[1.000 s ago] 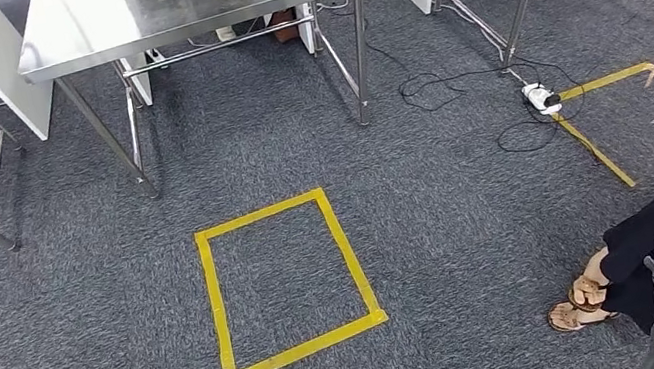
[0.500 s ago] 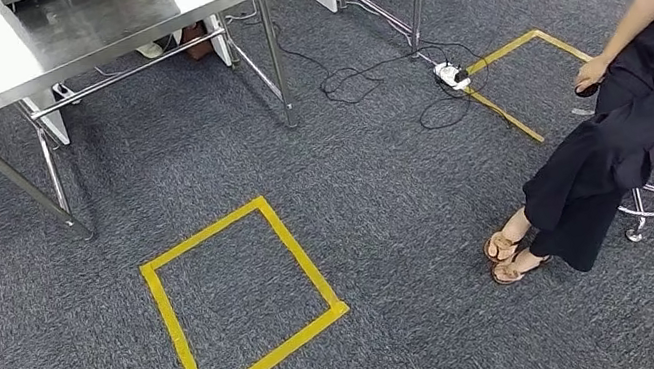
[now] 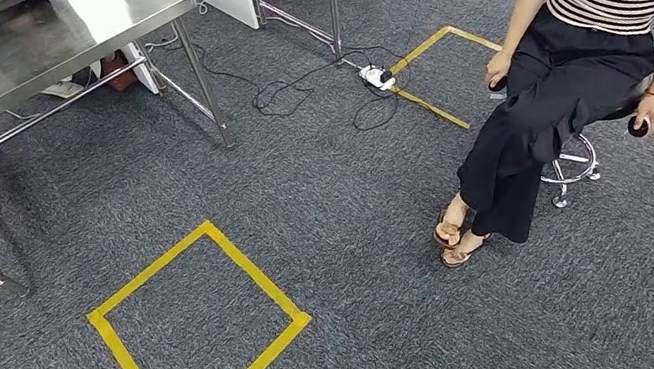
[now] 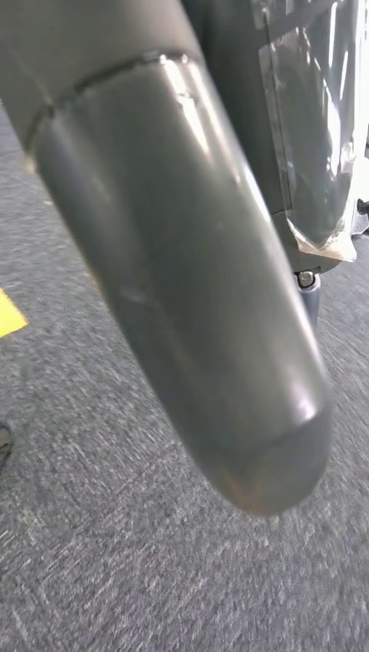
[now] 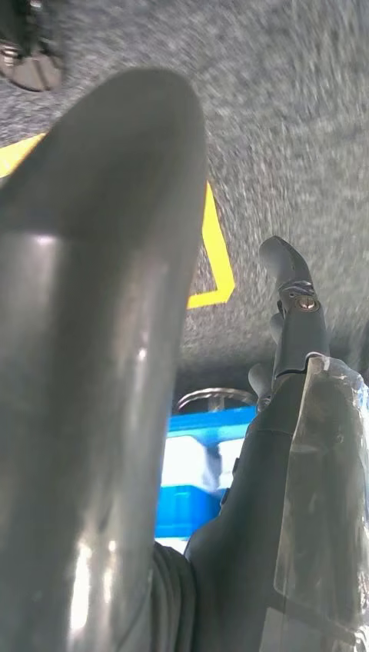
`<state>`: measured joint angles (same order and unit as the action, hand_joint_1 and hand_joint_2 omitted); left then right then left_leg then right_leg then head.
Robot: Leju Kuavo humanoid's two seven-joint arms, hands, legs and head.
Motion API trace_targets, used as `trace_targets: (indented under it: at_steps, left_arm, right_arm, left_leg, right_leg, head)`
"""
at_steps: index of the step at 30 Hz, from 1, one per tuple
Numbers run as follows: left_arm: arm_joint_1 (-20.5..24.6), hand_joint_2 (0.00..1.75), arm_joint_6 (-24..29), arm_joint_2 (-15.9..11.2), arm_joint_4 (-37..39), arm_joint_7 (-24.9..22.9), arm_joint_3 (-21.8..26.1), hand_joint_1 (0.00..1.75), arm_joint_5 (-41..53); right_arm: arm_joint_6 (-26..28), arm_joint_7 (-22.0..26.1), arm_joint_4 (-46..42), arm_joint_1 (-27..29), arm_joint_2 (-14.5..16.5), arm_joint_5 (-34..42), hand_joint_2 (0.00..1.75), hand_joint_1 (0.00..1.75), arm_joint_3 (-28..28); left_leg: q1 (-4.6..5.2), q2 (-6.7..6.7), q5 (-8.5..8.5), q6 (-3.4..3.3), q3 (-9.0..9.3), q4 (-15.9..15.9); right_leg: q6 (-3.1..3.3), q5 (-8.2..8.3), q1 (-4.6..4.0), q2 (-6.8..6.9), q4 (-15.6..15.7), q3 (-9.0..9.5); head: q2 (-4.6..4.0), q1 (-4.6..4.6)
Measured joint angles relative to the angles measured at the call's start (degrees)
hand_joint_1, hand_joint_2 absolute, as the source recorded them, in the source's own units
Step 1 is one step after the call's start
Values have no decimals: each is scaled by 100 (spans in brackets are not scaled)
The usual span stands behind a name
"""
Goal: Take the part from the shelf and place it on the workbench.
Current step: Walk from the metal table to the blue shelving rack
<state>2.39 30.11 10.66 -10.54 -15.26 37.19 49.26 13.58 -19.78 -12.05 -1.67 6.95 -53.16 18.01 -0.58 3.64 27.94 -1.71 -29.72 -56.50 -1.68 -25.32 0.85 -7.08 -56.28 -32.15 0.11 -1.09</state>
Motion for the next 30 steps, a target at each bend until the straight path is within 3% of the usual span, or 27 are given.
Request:
trace_targets:
  at_steps: [1,3,5,7,8,9,11,13,15,16,18,20,21,22,23,25,27,29,30]
  left_arm:
    - [8,0,-38,7,0,11,-58,0,109]
    - [15,0,-125,20,0,16,-214,0,363]
    - [9,0,-178,23,2,14,-366,0,513]
    - [4,0,-191,25,5,11,-456,0,544]
    - [5,0,-193,26,6,11,-488,0,553]
    - [7,0,-193,27,7,11,-518,0,555]
    - [11,0,-194,31,7,11,-566,0,559]
    - [14,0,-194,30,7,11,-591,0,560]
    - [25,0,-193,28,7,9,-610,0,575]
    - [33,0,-192,27,7,2,-633,0,622]
    - [39,0,-203,23,8,-29,-724,0,848]
    - [21,0,-269,5,9,-65,-894,0,1211]
    - [9,0,-316,-8,10,-78,-996,0,1386]
    - [0,0,-352,-22,10,-88,-1098,0,1527]
    - [-5,0,-375,-33,11,-95,-1199,0,1628]
    - [-7,0,-404,-52,11,-108,-1360,0,1717]
    - [-7,0,-439,-74,12,-132,-1445,0,1699]
    - [-7,0,-491,-87,13,-161,-1468,0,1626]
    - [-7,0,-518,-88,13,-173,-1471,0,1588]
  right_arm:
    - [4,-24,14,-2,14,-23,0,0,-31]
    - [-9,-78,37,-14,47,-25,0,0,-61]
    - [-25,-96,47,-42,72,-28,0,0,-84]
    - [-25,-103,55,-53,79,-30,0,0,-101]
    - [-25,-107,58,-49,80,-30,0,0,-103]
    - [-25,-109,60,-45,78,-31,0,0,-104]
    - [-25,-111,62,-55,75,-32,0,0,-109]
    - [-25,-111,64,-72,79,-33,0,0,-123]
    - [-25,-110,72,-68,85,-36,0,0,-136]
    - [-27,-109,77,-60,86,-49,0,0,-139]
    - [-31,-111,83,-58,89,-82,0,0,-148]
    - [-32,-112,85,-65,105,-88,0,0,-156]
    - [-31,-112,87,-65,115,-79,0,0,-156]
    - [-29,-112,90,-60,123,-73,0,0,-154]
    - [-28,-116,95,-54,127,-68,0,0,-153]
    - [-27,-122,103,-49,131,-63,0,0,-150]
    - [-27,-124,107,-57,145,-58,0,0,-147]
    - [-28,-124,109,-66,162,-44,0,0,-146]
    - [-28,-123,111,-64,167,-31,0,0,-144]
  left_leg:
    - [-5,-59,-25,-24,0,22]
    - [-18,-205,-76,-88,-4,70]
    - [-4,-383,-86,-117,-25,72]
    - [5,-567,-86,-116,-42,67]
    - [5,-648,-84,-113,-44,65]
    - [4,-721,-80,-106,-42,62]
    - [20,-851,-57,-65,-32,42]
    - [45,-959,-29,7,-15,17]
    - [39,-1056,-20,83,13,23]
    - [20,-1029,1,123,17,11]
    - [-13,-772,224,189,-76,-246]
    - [-29,-465,642,217,-377,-948]
    - [-29,-406,806,220,-551,-1332]
    - [-29,-383,866,215,-673,-1581]
    - [-29,-371,805,201,-704,-1626]
    - [-29,-290,399,148,-462,-1075]
    - [-34,8,74,72,-119,-332]
    - [-18,182,25,27,-1,-44]
    - [-4,133,18,14,-2,-12]
  right_leg:
    - [-21,-15,3,59,-42,-42]
    - [-20,-220,-3,341,-403,-239]
    - [2,-594,3,587,-1170,-610]
    - [-41,-789,22,639,-1709,-837]
    - [-90,-751,34,661,-1653,-777]
    - [-145,-637,47,705,-1358,-594]
    - [-211,-362,56,946,-506,-96]
    - [-155,-216,40,1103,-63,138]
    - [-53,-184,15,1019,-35,107]
    - [-9,-169,23,962,-26,103]
    - [70,-130,48,841,-4,115]
    - [115,-102,43,714,-4,106]
    - [130,-93,28,644,-5,97]
    - [138,-87,14,572,-7,93]
    - [142,-84,2,494,-9,95]
    - [145,-80,-11,330,-12,113]
    - [132,-75,-22,185,-23,110]
    - [84,-47,-9,63,-31,54]
    - [47,-26,-1,-5,-25,15]
  head:
    - [0,4]
    - [0,32]
    - [0,58]
    - [0,59]
    - [0,63]
    - [0,64]
    - [0,70]
    - [0,62]
    - [0,55]
    - [0,56]
    - [0,33]
    - [0,2]
    - [0,-2]
    - [0,-3]
    - [0,-3]
    - [0,-3]
    - [0,3]
    - [0,2]
    - [0,-1]
